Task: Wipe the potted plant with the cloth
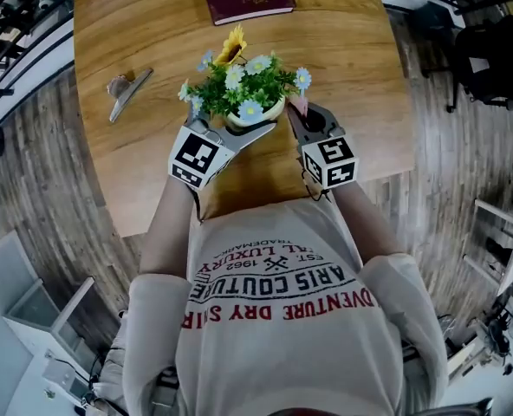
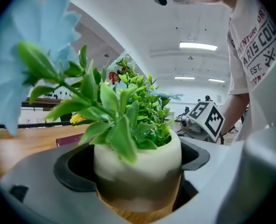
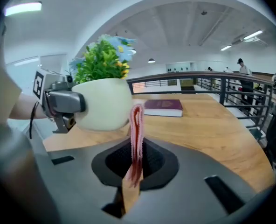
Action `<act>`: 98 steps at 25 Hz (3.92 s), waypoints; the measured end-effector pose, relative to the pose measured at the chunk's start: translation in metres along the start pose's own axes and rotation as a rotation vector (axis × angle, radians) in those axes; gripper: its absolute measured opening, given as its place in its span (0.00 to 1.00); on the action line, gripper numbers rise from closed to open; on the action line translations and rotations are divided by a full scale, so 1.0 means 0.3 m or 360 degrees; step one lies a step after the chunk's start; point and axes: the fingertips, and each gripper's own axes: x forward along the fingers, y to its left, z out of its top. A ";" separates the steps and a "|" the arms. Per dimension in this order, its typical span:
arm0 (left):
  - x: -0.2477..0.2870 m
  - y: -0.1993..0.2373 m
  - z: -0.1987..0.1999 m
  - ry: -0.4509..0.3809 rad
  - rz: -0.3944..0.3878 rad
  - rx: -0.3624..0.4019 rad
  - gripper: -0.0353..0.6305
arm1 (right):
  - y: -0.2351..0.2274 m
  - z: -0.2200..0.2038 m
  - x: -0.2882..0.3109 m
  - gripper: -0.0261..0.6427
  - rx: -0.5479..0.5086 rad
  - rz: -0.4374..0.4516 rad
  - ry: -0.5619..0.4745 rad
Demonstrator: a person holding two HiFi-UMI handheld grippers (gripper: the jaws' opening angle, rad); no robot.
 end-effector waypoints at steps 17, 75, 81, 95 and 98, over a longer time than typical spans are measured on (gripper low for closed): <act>-0.131 -0.056 0.181 -0.0176 -0.0150 0.0026 0.87 | 0.348 0.194 -0.034 0.10 -0.0364 0.0475 -0.0453; 0.149 -0.159 -0.224 0.0063 -0.0017 0.0125 0.87 | -0.311 0.040 -0.025 0.09 -0.0004 0.0019 -0.0240; 0.220 -0.204 -0.334 0.0102 -0.0046 0.0100 0.87 | -0.372 -0.020 -0.031 0.09 -0.0030 0.0002 -0.0218; 0.297 -0.231 -0.414 0.0281 -0.0112 0.0028 0.87 | -0.430 -0.112 -0.092 0.09 0.0000 0.0037 -0.0185; 0.302 -0.232 -0.428 0.0321 -0.0105 0.0033 0.87 | -0.418 -0.120 -0.085 0.10 -0.0007 0.0052 -0.0177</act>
